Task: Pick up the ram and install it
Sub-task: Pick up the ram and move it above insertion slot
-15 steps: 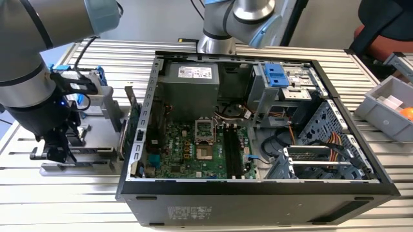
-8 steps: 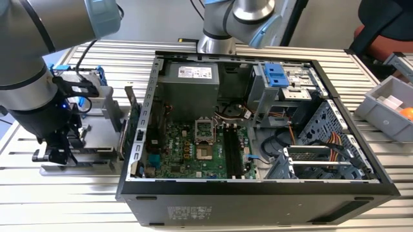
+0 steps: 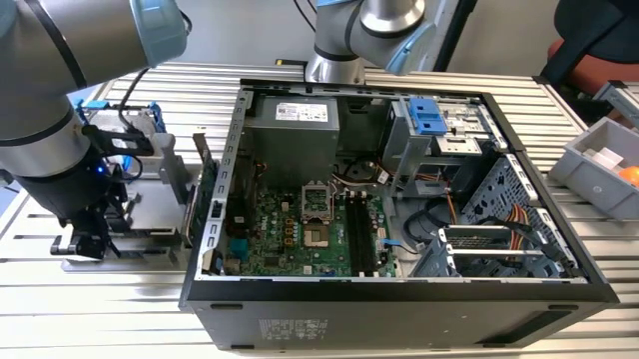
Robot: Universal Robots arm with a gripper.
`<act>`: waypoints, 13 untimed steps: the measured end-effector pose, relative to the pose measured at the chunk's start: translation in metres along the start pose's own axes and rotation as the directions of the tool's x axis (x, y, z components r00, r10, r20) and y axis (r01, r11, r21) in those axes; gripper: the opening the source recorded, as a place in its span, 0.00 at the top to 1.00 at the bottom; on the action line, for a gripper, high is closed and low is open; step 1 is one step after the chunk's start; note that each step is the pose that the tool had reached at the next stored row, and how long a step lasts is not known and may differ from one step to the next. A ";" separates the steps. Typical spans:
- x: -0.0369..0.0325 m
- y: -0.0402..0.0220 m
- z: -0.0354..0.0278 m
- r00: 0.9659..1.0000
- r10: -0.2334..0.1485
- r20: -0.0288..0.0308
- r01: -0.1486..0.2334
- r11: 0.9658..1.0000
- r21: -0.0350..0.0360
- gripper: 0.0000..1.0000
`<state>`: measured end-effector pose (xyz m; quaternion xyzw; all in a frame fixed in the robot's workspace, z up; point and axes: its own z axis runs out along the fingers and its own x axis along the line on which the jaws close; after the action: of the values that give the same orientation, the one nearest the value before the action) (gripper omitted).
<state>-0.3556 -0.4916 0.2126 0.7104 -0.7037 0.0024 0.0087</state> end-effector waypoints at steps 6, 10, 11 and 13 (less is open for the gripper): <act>0.0047 0.0001 0.0045 1.000 0.006 0.000 -0.006 1.000 0.000 0.00; 0.0049 0.0001 0.0075 1.000 0.016 0.000 -0.016 1.000 0.000 0.00; 0.0049 0.0002 0.0079 1.000 0.019 0.000 -0.019 1.000 -0.001 0.00; 0.0049 0.0002 0.0086 1.000 0.021 0.000 -0.021 1.000 -0.001 0.00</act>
<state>-0.3559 -0.4967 0.2042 0.7028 -0.7113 0.0023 0.0089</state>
